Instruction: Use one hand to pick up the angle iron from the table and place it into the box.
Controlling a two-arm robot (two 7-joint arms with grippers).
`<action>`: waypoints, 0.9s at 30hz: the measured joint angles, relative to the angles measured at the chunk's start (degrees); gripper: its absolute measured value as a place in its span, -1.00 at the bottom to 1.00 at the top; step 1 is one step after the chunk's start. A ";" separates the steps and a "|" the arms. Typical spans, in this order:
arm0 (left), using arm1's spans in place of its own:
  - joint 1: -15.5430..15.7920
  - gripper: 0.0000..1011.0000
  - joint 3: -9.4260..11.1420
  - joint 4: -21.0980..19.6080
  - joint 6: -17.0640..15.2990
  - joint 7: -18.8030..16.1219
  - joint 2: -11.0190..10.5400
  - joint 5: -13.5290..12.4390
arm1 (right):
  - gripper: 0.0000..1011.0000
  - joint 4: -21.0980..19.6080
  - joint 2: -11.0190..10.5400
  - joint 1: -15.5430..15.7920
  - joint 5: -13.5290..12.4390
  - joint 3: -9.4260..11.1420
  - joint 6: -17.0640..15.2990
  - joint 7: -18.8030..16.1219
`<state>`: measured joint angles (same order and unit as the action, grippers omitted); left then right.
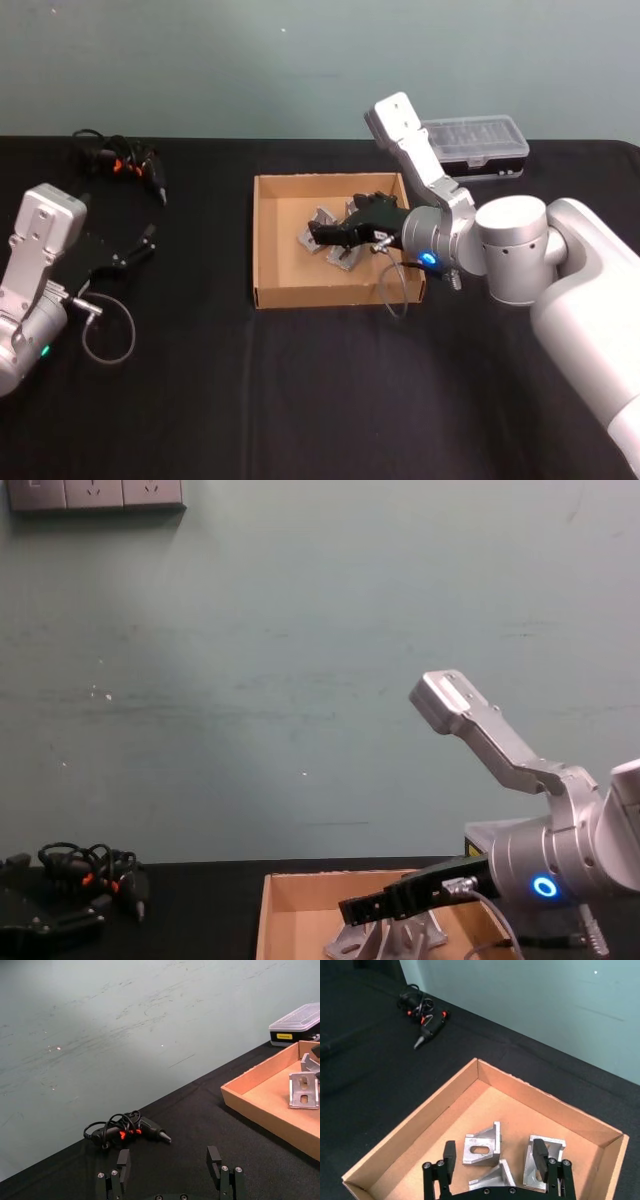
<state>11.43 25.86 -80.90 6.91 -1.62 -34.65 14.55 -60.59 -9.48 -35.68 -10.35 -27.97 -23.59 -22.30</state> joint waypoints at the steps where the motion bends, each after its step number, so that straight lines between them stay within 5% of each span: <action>1: 0.00 0.98 0.00 0.00 0.00 0.00 0.00 0.00 | 0.96 -0.86 -0.19 0.47 0.00 0.32 0.10 0.01; 12: 0.00 0.98 0.00 0.00 0.00 0.00 0.00 0.00 | 0.98 -9.82 -1.74 7.46 -2.12 4.78 2.89 2.93; 20: 0.00 0.98 0.00 0.00 0.00 0.00 0.00 0.00 | 0.98 -14.49 -0.52 16.49 -3.55 10.63 13.96 10.19; 27: 0.00 0.98 0.00 0.00 0.00 0.00 0.00 0.00 | 0.98 -14.60 1.00 20.16 -1.29 12.27 22.33 13.60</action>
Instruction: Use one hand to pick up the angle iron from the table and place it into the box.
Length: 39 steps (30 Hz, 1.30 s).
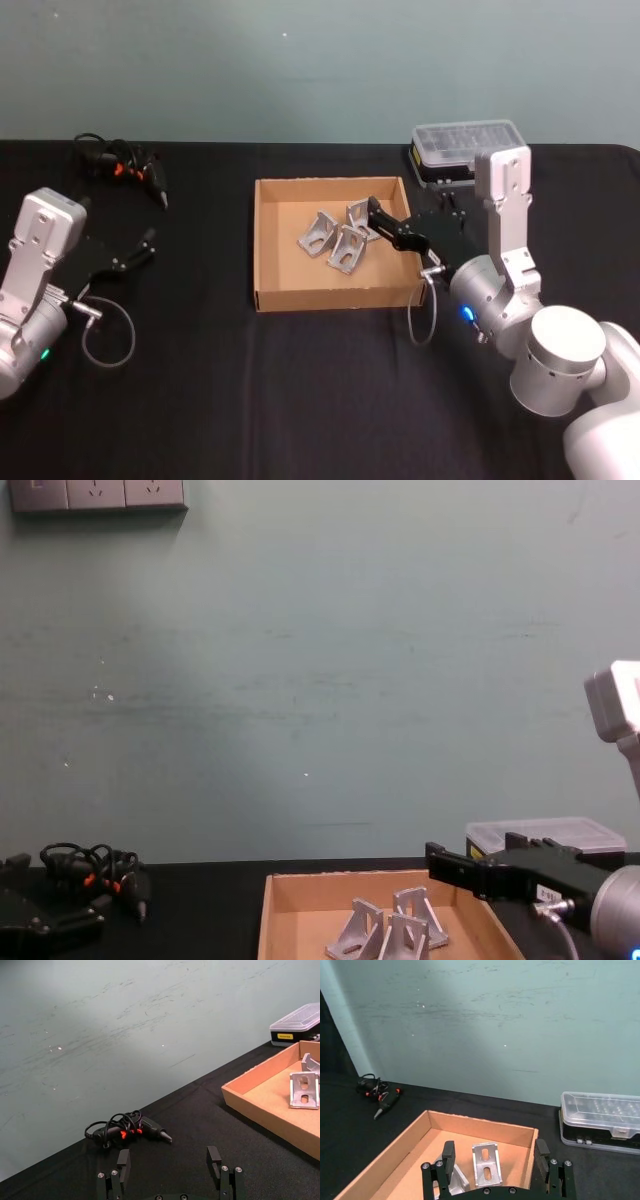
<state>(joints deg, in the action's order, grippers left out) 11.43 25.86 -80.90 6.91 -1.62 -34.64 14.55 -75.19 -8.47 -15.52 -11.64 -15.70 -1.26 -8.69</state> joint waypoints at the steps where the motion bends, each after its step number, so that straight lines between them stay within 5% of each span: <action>1: 0.00 0.98 0.00 0.00 0.00 0.00 0.00 0.00 | 0.98 0.00 0.14 0.31 0.56 0.01 0.53 0.29; 39: 0.00 0.98 0.00 0.00 0.00 0.00 0.00 0.00 | 0.98 -0.10 0.23 0.58 1.14 0.09 0.82 0.34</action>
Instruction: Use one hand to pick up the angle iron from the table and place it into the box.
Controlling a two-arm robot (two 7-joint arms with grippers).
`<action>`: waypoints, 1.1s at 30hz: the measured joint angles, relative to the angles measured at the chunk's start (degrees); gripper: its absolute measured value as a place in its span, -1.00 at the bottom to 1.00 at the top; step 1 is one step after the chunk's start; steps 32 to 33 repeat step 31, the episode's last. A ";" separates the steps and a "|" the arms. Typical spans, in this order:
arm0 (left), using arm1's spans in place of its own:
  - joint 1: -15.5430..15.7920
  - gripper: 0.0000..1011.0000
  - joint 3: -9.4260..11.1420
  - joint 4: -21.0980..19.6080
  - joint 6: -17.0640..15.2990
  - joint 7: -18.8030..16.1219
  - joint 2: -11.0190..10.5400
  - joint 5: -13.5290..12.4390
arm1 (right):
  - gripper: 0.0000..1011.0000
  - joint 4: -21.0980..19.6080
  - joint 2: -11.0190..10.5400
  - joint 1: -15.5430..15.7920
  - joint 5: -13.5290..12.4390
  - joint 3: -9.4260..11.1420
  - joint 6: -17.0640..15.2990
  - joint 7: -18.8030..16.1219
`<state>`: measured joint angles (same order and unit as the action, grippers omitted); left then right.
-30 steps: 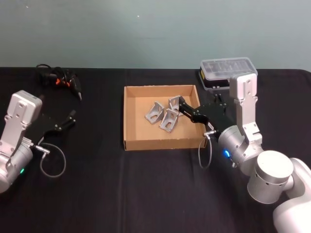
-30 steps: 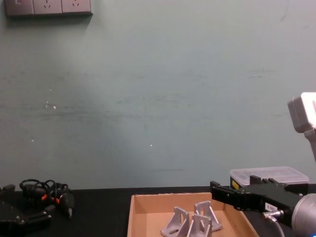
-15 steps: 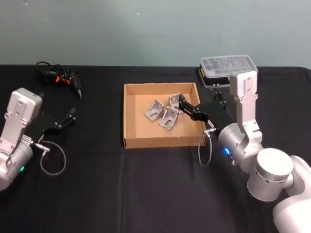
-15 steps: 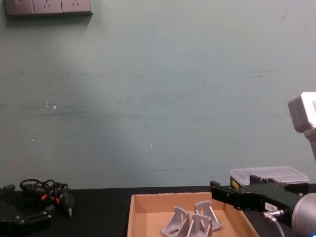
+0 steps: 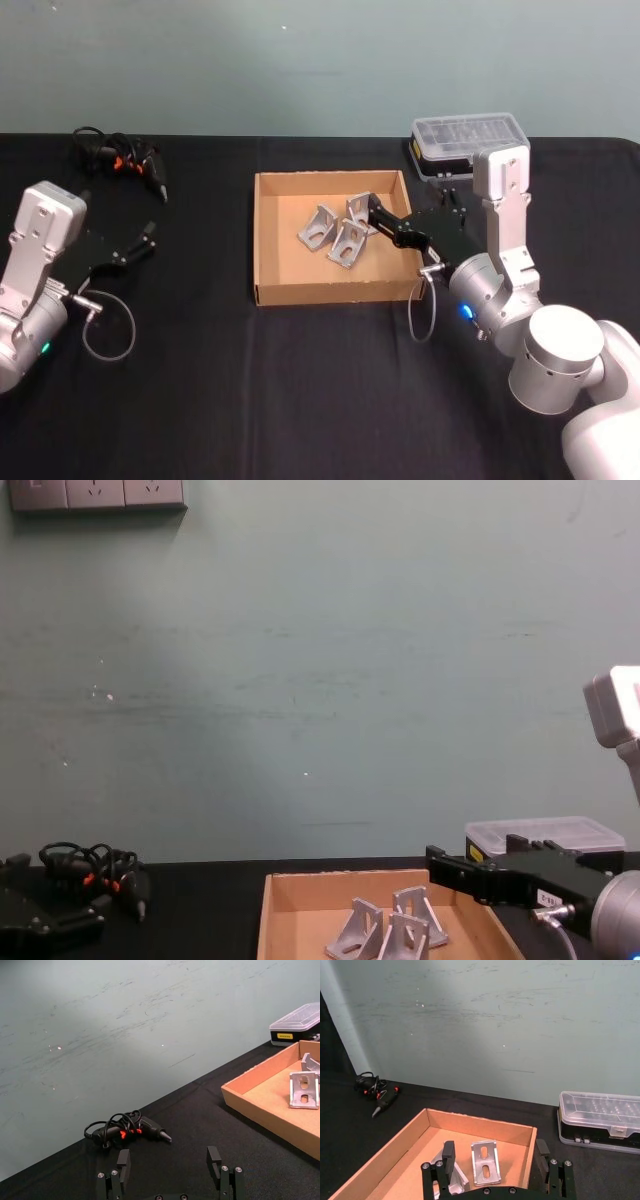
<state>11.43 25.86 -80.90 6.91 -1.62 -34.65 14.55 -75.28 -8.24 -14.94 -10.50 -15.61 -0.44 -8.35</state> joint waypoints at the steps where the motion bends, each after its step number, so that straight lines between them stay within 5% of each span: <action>1: 0.00 0.98 0.00 0.00 0.00 0.00 0.00 0.00 | 0.98 0.00 0.00 0.00 0.00 0.00 0.00 0.00; 33: 0.00 0.98 0.00 0.00 0.00 0.00 0.00 0.00 | 0.98 0.00 0.00 0.00 -0.02 0.00 0.00 0.00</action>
